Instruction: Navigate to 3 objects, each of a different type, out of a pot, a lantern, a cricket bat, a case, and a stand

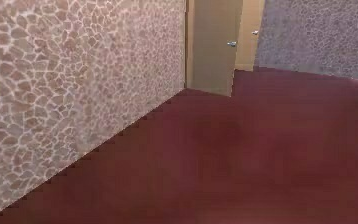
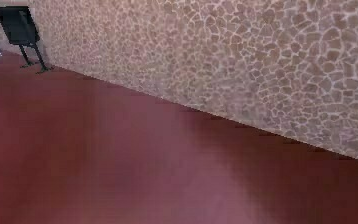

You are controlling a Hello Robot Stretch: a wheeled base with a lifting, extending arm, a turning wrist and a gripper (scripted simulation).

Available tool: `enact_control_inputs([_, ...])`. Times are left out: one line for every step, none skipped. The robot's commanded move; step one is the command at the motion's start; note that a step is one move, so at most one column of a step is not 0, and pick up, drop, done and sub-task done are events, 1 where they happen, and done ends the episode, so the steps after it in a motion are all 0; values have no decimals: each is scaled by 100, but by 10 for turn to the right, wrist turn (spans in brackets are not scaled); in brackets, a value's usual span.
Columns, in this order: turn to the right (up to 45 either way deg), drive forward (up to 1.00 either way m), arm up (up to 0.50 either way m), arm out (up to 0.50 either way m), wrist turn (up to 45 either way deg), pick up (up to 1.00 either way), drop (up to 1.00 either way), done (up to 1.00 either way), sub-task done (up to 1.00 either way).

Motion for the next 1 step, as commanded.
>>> enact_control_inputs([-450,0,0,0,0,0,0,0,0])
